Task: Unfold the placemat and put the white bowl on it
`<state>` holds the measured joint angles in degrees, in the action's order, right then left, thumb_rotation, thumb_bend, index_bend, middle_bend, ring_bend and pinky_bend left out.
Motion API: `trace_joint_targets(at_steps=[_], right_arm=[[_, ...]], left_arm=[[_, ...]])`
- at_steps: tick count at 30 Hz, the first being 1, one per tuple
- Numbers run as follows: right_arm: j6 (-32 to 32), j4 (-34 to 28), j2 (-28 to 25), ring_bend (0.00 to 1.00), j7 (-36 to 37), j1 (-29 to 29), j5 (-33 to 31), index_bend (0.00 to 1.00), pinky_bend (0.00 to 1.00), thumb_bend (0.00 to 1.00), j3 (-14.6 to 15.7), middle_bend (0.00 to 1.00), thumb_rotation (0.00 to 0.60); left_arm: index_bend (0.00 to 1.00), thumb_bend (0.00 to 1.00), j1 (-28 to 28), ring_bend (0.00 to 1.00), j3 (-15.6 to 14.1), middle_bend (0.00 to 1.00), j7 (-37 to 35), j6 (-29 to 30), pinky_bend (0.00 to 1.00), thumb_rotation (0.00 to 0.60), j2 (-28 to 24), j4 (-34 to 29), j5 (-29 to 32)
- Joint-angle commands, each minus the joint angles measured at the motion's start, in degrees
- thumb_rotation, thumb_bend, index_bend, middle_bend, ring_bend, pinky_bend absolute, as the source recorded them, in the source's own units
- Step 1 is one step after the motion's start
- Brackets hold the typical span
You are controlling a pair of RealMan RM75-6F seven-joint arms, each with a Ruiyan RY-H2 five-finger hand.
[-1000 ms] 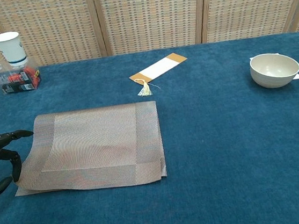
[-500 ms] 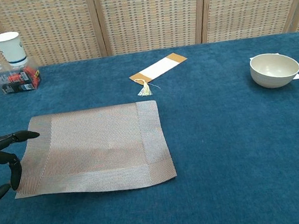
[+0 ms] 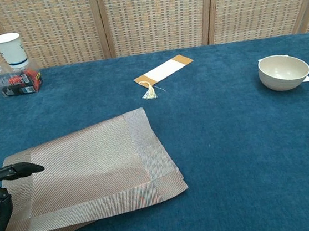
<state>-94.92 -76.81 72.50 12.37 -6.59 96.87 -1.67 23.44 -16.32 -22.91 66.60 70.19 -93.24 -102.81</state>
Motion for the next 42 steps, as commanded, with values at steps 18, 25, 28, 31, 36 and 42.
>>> trace_joint_targets(at_steps=[18,25,28,31,36,42], right_arm=[[0.4,0.3,0.3,0.00,-0.5,-0.2,0.2,0.18,0.00,0.13,0.2,0.00,0.600],[0.5,0.3,0.3,0.00,-0.4,-0.2,0.1,0.18,0.00,0.13,0.1,0.00,0.600],[0.5,0.3,0.3,0.00,-0.5,-0.2,0.2,0.18,0.00,0.13,0.1,0.00,0.600],[0.5,0.3,0.3,0.00,-0.6,-0.2,0.1,0.18,0.00,0.13,0.1,0.00,0.600],[0.9,0.4,0.5,0.00,-0.9,-0.2,0.2,0.18,0.00,0.13,0.2,0.00,0.600],[1.2,0.6,0.8,0.00,-1.6,-0.3,0.1,0.18,0.00,0.13,0.3,0.00,0.600]], left_arm=[[0.84,0.56,0.6,0.00,7.8,0.00,-18.5,6.6,0.00,0.600,0.4,-3.0,10.3],[0.84,0.56,0.2,0.00,20.5,0.00,-22.5,4.8,0.00,0.600,3.8,-1.0,30.9],[0.85,0.56,-0.2,0.00,24.1,0.00,-22.1,4.8,0.00,0.600,5.7,1.6,36.4],[0.85,0.56,-0.7,0.00,26.8,0.00,-21.8,4.7,0.00,0.600,7.0,4.3,40.3],[0.84,0.56,-0.3,0.00,30.0,0.00,-19.5,2.3,0.00,0.600,9.0,10.1,45.1],[0.83,0.58,1.6,0.00,33.7,0.00,-14.3,-1.8,0.00,0.600,12.9,19.3,51.6]])
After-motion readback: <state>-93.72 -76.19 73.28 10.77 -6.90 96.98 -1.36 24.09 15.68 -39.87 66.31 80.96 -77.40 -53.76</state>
